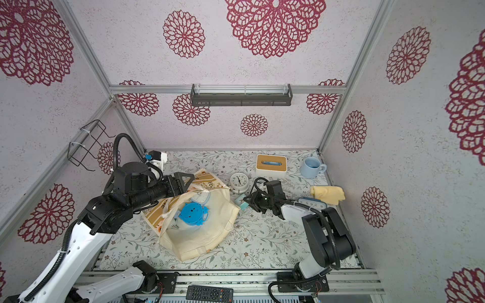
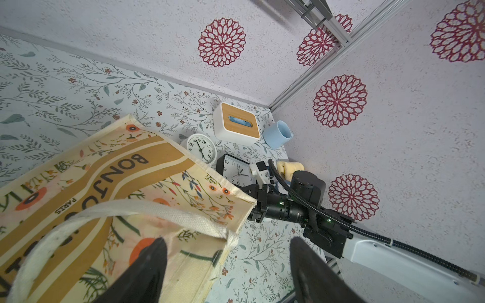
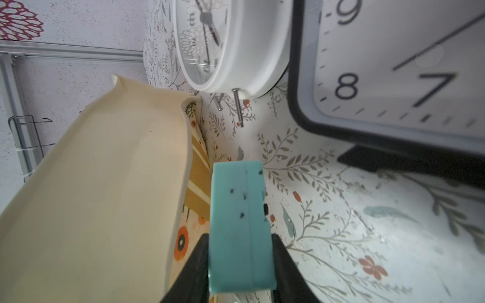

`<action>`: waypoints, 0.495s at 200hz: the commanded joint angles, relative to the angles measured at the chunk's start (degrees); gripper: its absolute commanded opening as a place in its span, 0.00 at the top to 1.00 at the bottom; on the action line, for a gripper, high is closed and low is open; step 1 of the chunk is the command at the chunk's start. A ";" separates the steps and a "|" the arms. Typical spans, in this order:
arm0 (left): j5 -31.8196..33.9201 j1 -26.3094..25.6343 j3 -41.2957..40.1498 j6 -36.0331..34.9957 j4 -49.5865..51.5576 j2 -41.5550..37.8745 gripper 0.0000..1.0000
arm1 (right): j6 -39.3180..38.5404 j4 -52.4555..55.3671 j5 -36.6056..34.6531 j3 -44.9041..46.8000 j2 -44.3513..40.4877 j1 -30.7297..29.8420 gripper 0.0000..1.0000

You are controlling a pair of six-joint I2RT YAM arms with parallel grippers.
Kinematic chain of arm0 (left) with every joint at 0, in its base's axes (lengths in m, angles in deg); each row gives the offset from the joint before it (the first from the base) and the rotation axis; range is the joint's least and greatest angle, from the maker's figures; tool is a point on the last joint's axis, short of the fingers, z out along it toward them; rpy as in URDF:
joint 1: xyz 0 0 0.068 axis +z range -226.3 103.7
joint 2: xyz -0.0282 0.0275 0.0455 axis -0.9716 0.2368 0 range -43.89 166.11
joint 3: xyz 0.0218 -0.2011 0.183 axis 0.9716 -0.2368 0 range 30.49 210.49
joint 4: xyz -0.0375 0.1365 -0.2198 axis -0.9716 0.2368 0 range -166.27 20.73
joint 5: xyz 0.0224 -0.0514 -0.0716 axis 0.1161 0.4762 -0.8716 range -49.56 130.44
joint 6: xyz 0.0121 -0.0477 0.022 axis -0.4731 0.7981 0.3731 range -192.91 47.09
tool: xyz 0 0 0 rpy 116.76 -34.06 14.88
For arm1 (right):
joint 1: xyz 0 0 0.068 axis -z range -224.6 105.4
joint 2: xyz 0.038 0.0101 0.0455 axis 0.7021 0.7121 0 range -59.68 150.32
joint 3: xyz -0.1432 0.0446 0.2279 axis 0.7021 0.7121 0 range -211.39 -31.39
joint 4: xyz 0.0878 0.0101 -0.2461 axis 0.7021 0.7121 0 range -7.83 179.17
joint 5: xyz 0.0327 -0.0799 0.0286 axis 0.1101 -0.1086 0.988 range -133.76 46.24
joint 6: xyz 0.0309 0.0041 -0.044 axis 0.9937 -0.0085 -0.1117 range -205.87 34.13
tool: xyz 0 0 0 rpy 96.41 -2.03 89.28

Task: Take the alarm clock out of the canvas bag
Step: Place the alarm at the center of the board.

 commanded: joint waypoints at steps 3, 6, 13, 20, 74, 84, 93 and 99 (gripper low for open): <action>0.80 0.30 -0.06 -0.48 -0.08 -0.84 0.24 | 0.97 -3.23 -0.68 -1.86 2.24 -0.20 0.65; 0.88 0.33 -0.03 -0.48 -0.10 -0.82 0.24 | 0.88 -3.22 -0.74 -1.96 2.57 -0.18 0.65; 0.80 0.29 0.04 -0.45 -0.09 -0.89 0.24 | 0.63 -3.16 -0.98 -2.17 3.13 -0.16 0.64; 0.82 0.37 -0.04 -0.48 -0.07 -0.91 0.24 | 0.45 -2.93 -1.22 -2.33 3.61 -0.21 0.60; 0.54 0.65 -0.29 -0.13 0.52 -1.05 0.24 | -1.54 2.00 -4.31 -2.74 3.89 0.04 0.31; 0.61 0.67 -0.12 -0.04 1.07 -1.12 0.24 | -1.67 2.86 -5.01 -2.63 2.87 0.14 0.29; 0.75 0.76 0.02 0.05 1.73 -1.32 0.24 | -1.88 3.88 -5.92 -2.63 1.41 0.20 0.28; 0.96 0.70 0.14 0.21 2.34 -1.34 0.24 | -2.15 4.71 -6.52 -2.75 0.19 0.22 0.27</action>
